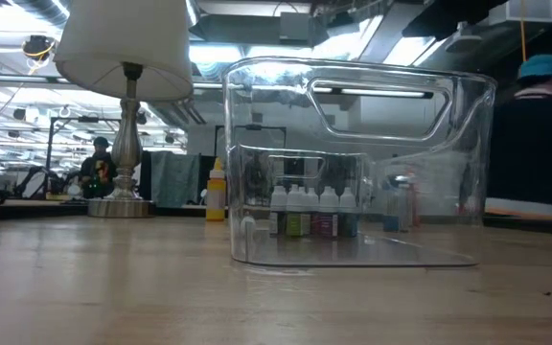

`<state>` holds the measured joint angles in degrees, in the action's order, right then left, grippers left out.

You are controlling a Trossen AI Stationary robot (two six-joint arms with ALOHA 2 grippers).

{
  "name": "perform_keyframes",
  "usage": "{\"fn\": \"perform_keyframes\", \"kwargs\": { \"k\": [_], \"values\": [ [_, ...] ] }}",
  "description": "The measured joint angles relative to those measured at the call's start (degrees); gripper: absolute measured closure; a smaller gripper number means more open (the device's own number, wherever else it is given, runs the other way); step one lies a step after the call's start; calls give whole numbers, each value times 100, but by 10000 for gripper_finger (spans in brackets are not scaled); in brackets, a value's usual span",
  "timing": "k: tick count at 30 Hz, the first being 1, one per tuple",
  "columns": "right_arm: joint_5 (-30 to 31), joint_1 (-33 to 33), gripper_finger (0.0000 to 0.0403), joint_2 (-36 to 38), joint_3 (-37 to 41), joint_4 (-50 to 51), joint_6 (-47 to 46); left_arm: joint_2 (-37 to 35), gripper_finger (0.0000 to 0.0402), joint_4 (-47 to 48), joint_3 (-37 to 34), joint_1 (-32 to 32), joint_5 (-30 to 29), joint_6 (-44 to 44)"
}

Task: Pick & Place food coloring
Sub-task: Put the large pink food coloring bottle into the transparent container

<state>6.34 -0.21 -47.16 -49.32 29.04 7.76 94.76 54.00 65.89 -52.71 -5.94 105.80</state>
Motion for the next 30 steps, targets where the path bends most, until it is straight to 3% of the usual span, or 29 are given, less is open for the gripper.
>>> {"fn": "perform_keyframes", "kwargs": {
  "k": [7,12,22,26,30],
  "values": [
    [1,0,286,0,0,2,8,0,204,-42,0,-39,451,-31],
    [1,0,286,0,0,2,25,0,249,-51,0,-52,315,-8],
    [2,1,286,0,0,1,26,-29,256,-275,134,113,-76,-144],
    [3,2,286,0,0,0,27,-255,257,-97,556,389,-655,-637],
    [3,2,286,0,0,0,42,-548,257,533,1207,789,-1652,-1249]
  ]
}}
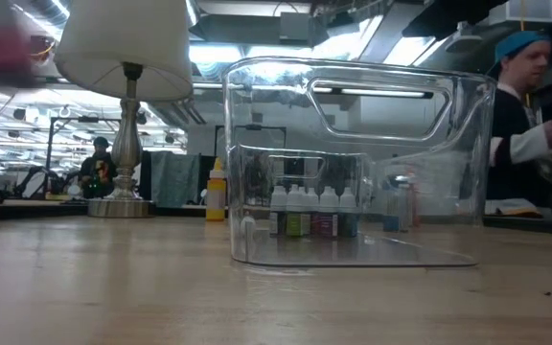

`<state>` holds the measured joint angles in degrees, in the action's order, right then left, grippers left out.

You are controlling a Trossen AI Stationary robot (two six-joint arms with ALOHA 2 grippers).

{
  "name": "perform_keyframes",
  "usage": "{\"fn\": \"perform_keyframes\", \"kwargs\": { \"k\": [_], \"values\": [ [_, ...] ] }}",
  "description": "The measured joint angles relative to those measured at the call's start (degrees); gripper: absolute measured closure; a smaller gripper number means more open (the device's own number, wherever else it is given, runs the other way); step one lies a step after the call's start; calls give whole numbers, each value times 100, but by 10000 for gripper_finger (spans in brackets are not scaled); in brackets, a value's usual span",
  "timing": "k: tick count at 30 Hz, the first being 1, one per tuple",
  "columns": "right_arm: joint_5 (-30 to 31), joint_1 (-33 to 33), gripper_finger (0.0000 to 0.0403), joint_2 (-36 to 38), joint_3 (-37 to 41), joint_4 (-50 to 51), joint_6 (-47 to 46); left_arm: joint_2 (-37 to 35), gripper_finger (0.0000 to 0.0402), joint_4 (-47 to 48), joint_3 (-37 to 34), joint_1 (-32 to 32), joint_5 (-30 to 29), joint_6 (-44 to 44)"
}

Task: Pick & Place food coloring
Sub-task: Put the large pink food coloring bottle into the transparent container

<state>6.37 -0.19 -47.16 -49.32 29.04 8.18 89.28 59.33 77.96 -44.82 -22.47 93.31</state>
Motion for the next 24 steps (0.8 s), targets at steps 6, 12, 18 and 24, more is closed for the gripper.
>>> {"fn": "perform_keyframes", "kwargs": {
  "k": [6,12,18,24],
  "values": [
    [2,0,286,0,0,-2,3,-224,257,478,942,936,37,-1775],
    [0,0,286,0,0,0,-1,-224,257,489,1340,1681,493,-3225],
    [0,0,286,0,0,0,-14,-99,257,469,1728,2493,1161,-4360],
    [2,0,286,0,0,31,-14,438,257,483,2583,3120,1656,-5349]
  ]
}}
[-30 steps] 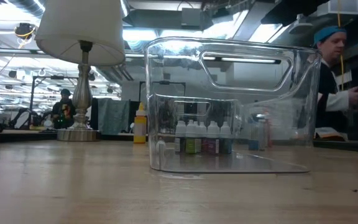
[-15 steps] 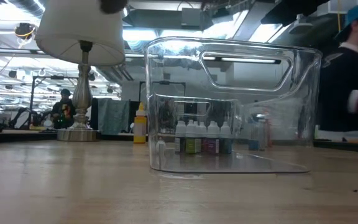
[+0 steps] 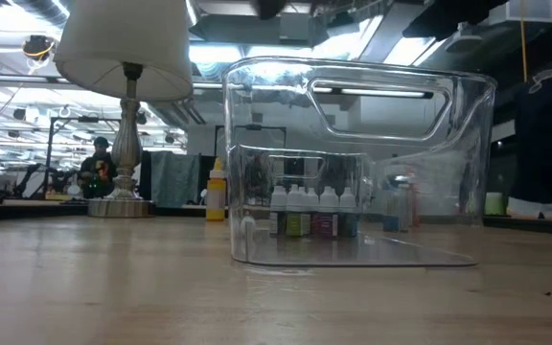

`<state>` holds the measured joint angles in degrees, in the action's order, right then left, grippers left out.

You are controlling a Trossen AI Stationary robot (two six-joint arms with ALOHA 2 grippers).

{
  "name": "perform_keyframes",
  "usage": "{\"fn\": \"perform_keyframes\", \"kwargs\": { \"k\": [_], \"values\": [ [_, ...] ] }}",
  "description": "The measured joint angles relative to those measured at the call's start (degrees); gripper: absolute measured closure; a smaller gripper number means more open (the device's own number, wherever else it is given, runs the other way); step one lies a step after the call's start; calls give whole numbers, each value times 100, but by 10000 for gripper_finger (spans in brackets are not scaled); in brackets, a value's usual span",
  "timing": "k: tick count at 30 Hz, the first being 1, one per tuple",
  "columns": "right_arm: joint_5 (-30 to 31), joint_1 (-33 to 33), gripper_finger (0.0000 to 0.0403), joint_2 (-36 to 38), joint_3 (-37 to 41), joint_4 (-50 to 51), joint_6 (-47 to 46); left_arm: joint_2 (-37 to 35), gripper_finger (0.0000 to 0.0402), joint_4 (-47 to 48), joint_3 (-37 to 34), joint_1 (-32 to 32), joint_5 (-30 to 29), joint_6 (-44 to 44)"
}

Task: Pick & Place food coloring
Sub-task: Put the large pink food coloring bottle into the transparent container

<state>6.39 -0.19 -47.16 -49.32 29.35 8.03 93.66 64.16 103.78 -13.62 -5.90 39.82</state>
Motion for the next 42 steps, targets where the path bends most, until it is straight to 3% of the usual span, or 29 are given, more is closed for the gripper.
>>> {"fn": "perform_keyframes", "kwargs": {
  "k": [6,14,26,42],
  "values": [
    [0,0,286,0,0,108,0,529,257,281,827,178,215,-687],
    [0,0,286,0,0,249,-2,1189,257,385,940,-18,635,-1285],
    [-1,0,286,2,0,252,-2,2279,256,261,930,-178,720,-2357],
    [-48,-1,286,2,0,338,-2,2683,255,-340,31,-49,895,-2562]
  ]
}}
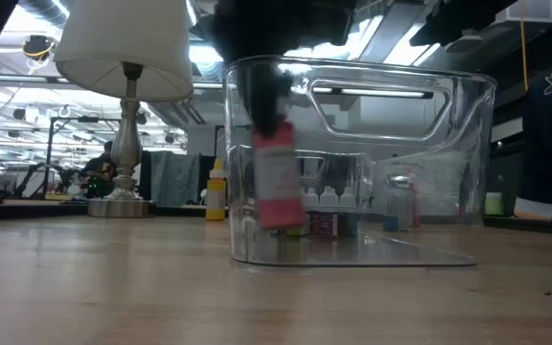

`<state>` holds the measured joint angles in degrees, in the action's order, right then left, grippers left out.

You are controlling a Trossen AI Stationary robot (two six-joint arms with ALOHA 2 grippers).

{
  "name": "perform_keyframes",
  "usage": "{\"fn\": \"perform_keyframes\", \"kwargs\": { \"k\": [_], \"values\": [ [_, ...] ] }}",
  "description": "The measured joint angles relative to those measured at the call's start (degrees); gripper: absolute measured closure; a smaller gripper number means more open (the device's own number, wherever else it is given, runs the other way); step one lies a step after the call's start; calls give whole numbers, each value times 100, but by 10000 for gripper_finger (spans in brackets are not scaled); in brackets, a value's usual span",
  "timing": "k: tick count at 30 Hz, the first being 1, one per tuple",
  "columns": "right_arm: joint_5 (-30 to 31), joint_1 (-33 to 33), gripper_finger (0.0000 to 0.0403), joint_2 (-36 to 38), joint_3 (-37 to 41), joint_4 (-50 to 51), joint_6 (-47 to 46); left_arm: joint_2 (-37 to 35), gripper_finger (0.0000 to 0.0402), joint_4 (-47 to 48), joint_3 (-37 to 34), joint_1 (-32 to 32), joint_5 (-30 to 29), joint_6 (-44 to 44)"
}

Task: Pick & Place food coloring
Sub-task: Put the large pink food coloring bottle into the transparent container, then put the large yellow coloring bottle into the transparent container

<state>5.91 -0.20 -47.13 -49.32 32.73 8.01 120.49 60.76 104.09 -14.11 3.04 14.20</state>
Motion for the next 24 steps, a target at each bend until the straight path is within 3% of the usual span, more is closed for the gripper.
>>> {"fn": "perform_keyframes", "kwargs": {
  "k": [15,20,24],
  "values": [
    [-9,1,286,0,0,13,114,-7,190,52,214,-2,193,163],
    [-13,1,286,0,0,17,131,-68,188,684,920,58,116,163],
    [-15,-1,286,0,0,32,131,-178,188,1728,1797,156,-263,285]
  ]
}}
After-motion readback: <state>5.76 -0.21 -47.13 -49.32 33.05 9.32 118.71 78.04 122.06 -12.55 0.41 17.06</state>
